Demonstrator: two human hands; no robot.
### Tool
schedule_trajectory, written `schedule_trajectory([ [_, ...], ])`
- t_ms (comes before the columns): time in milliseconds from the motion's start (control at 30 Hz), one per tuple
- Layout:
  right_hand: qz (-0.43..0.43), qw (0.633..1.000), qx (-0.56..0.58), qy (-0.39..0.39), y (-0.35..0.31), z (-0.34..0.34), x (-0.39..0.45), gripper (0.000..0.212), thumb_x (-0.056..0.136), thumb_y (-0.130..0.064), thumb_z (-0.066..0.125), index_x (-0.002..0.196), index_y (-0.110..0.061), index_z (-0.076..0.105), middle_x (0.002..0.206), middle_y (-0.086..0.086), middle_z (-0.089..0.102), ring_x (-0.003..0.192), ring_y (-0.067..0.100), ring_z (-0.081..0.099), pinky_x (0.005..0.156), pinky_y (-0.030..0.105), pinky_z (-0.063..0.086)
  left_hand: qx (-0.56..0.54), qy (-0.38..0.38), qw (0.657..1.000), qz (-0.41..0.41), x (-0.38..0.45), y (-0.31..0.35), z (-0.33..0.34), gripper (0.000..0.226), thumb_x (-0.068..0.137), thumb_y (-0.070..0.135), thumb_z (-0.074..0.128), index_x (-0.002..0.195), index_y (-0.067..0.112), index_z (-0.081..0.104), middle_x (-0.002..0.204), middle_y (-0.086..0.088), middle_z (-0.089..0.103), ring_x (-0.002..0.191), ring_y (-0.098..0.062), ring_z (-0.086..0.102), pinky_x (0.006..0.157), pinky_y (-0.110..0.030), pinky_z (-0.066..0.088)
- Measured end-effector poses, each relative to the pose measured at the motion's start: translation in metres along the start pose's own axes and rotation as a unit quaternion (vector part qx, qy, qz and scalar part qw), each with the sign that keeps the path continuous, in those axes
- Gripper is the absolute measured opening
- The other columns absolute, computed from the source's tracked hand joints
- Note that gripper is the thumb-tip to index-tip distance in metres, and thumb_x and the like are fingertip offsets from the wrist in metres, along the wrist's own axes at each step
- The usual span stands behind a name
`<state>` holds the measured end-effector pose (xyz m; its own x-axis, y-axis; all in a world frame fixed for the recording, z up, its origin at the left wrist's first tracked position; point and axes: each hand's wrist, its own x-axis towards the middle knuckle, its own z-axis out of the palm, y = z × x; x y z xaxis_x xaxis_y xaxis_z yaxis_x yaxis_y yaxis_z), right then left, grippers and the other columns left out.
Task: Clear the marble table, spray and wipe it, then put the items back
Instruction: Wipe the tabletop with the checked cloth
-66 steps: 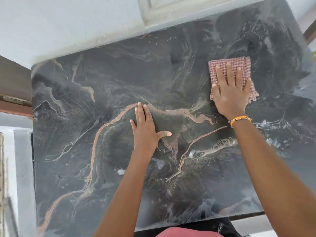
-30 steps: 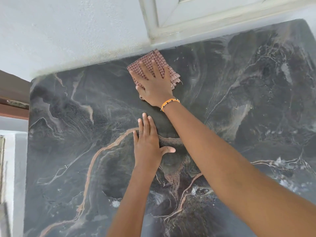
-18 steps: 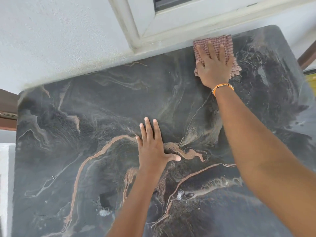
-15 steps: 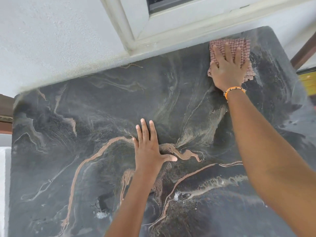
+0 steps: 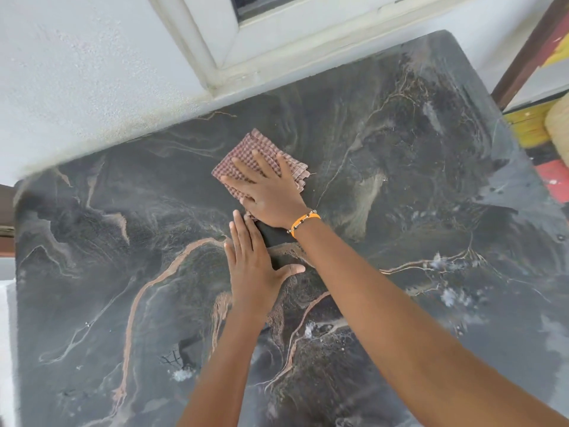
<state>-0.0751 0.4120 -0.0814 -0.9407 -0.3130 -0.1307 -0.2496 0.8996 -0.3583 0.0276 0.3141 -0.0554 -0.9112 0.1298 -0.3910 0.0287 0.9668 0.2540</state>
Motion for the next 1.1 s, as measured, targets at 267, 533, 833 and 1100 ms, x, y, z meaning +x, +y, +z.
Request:
schedule_trajectory([
  [267, 0.101, 0.994, -0.008, 0.050, 0.091, -0.018, -0.081, 0.050, 0.097, -0.038, 0.036, 0.144, -0.046, 0.021, 0.159, -0.011, 0.013, 0.148, 0.022, 0.004, 0.117, 0.050, -0.003, 0.011, -0.063, 0.997, 0.043, -0.045, -0.010, 0.020, 0.134, 0.059, 0.075, 0.058, 0.144, 0.011, -0.022, 0.153, -0.006, -0.029, 0.142, -0.024, -0.025, 0.115, -0.047, -0.007],
  [533, 0.376, 0.921, 0.026, 0.101, 0.075, 0.000, -0.146, 0.052, 0.098, -0.039, 0.031, 0.148, -0.040, 0.015, 0.161, -0.005, 0.004, 0.147, 0.032, -0.002, 0.114, 0.058, -0.006, -0.010, -0.039, 0.997, 0.060, -0.049, -0.016, 0.022, 0.136, 0.054, 0.075, 0.060, 0.146, 0.010, -0.017, 0.157, -0.006, -0.021, 0.144, -0.023, -0.019, 0.116, -0.049, -0.004],
  [833, 0.057, 0.998, 0.016, -0.005, -0.036, 0.036, -0.164, 0.049, 0.097, -0.038, 0.038, 0.144, -0.045, 0.024, 0.159, -0.012, 0.011, 0.148, 0.023, -0.002, 0.114, 0.048, -0.012, -0.075, 0.020, 0.994, 0.079, -0.085, -0.028, 0.032, 0.136, 0.048, 0.082, 0.040, 0.146, 0.004, -0.013, 0.157, -0.012, -0.013, 0.145, -0.024, -0.013, 0.117, -0.044, -0.003],
  [1100, 0.269, 0.962, 0.005, 0.052, 0.068, 0.010, -0.247, 0.050, 0.100, -0.039, 0.033, 0.143, -0.050, 0.011, 0.159, -0.015, 0.007, 0.148, 0.017, -0.001, 0.117, 0.046, -0.005, -0.034, -0.061, 0.979, 0.191, -0.085, -0.003, 0.042, 0.120, 0.069, 0.062, 0.061, 0.147, 0.004, -0.010, 0.156, -0.010, -0.019, 0.145, -0.025, -0.017, 0.116, -0.045, -0.006],
])
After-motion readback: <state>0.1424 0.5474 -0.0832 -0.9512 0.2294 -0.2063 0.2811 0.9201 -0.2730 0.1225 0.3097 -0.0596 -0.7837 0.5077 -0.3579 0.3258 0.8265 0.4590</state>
